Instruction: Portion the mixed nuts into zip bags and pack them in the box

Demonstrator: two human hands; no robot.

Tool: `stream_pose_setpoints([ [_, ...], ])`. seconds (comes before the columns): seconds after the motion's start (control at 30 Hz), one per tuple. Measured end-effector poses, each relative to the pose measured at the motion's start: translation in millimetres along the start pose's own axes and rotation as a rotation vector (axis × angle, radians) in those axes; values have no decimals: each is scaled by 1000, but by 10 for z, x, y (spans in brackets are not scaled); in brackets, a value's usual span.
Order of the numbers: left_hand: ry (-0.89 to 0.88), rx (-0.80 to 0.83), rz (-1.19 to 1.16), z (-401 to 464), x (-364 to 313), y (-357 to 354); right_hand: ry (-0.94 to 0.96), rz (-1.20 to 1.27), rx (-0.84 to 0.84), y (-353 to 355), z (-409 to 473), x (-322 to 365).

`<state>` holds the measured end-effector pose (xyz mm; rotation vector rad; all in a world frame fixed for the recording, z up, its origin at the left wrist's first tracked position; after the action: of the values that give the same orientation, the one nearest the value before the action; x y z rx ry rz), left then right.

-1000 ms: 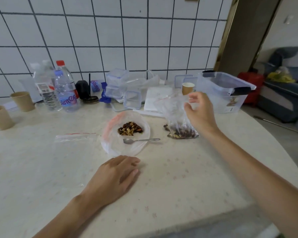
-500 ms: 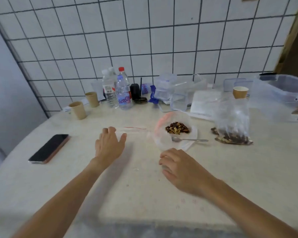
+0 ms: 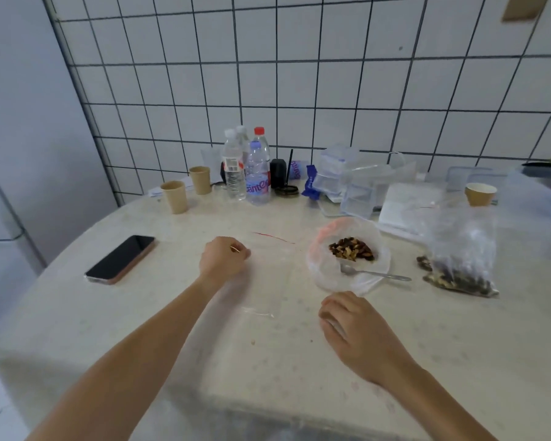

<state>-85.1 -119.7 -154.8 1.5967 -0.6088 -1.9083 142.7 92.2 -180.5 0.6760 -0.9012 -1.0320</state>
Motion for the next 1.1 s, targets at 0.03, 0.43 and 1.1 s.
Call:
stream_pose_setpoints([
  [0.03, -29, -34, -114, -24, -60, 24, -17, 21, 8, 7, -2, -3],
  [0.43, -684, -283, -602, -666, -1122, -132, -588, 918, -614, 661, 731, -338],
  [1.1, -367, -74, -799, -904, -1290, -644, -377, 845, -642, 499, 747, -611],
])
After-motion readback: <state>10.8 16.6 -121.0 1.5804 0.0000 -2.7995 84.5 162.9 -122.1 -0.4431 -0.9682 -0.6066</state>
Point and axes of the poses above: each hand's wrist, its own z-axis towards the middle knuckle, its own y-axis out of the back of the hand, x = y × z, the point moved 2 cm from there along z, towards the middle knuckle, and after that the axes turned 7 degrees about -x, right-handed, at the moved point
